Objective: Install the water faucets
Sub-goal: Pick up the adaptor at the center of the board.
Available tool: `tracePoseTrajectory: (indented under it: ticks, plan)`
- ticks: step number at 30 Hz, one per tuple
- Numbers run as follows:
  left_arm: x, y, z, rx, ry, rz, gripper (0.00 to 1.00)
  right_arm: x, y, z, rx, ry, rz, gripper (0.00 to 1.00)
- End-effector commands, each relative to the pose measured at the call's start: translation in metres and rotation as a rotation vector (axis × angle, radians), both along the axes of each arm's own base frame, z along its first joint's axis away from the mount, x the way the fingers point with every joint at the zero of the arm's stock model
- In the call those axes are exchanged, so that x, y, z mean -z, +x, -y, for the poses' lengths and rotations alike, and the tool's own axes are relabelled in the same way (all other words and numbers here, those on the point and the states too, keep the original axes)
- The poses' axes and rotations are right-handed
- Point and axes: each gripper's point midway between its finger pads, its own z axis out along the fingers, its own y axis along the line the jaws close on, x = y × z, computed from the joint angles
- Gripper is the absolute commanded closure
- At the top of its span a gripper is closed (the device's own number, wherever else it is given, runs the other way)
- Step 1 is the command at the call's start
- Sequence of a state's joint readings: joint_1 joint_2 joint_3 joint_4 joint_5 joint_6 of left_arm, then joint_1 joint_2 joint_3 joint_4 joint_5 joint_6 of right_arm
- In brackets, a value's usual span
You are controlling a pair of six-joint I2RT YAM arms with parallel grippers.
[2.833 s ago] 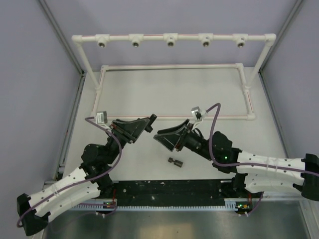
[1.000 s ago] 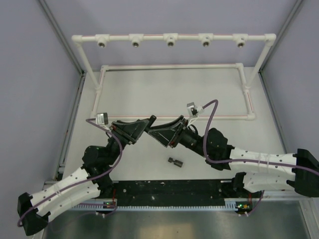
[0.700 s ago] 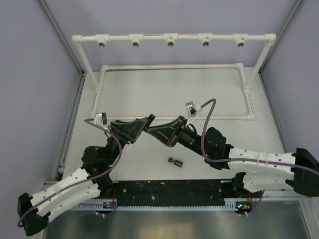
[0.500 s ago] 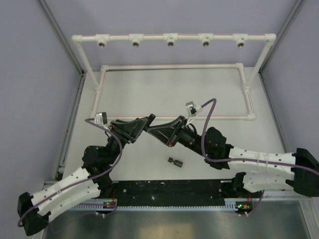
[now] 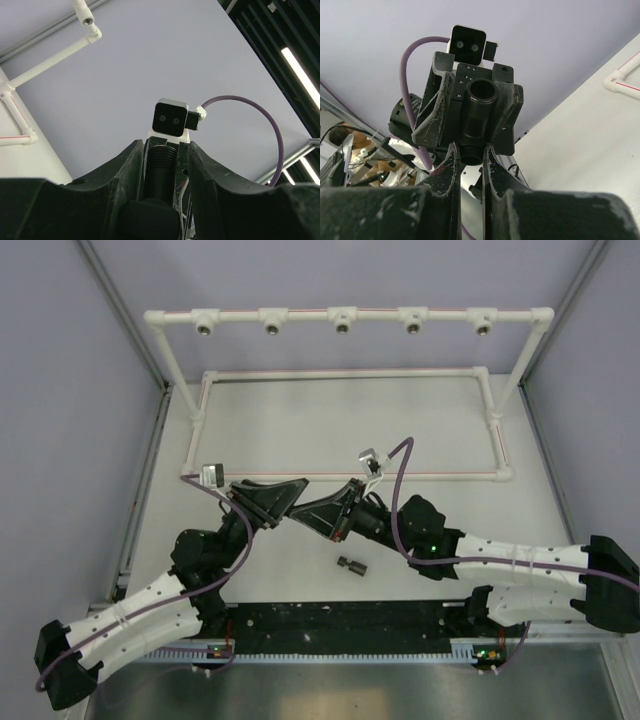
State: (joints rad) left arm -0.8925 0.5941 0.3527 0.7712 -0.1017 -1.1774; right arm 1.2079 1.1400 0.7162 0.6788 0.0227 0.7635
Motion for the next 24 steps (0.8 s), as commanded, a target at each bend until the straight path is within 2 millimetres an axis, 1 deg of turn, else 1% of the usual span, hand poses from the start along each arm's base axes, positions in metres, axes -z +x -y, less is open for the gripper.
tracePoseTrajectory:
  ticks: [1, 5, 10, 16, 19, 24]
  plan:
    - [-0.025, -0.01, -0.006, 0.019, -0.066, 0.06, 0.55, -0.028, -0.003, 0.002, -0.014, 0.084, 0.013, 1.0]
    - [-0.027, -0.01, -0.005, 0.027, -0.077, 0.06, 0.56, -0.023, -0.004, -0.002, -0.023, 0.086, 0.003, 1.0]
    - [-0.031, -0.008, -0.007, 0.02, -0.105, 0.061, 0.62, -0.018, -0.003, -0.004, -0.026, 0.088, -0.011, 1.0]
    - [-0.034, -0.007, -0.012, 0.0, -0.127, 0.067, 0.63, -0.01, -0.006, -0.009, -0.034, 0.077, -0.015, 1.0]
    - [-0.034, -0.005, -0.016, -0.02, -0.143, 0.065, 0.62, -0.01, -0.007, -0.01, -0.031, 0.08, -0.015, 1.0]
    - [-0.036, -0.006, -0.017, -0.023, -0.148, 0.073, 0.54, -0.005, -0.009, -0.012, -0.041, 0.072, -0.02, 1.0]
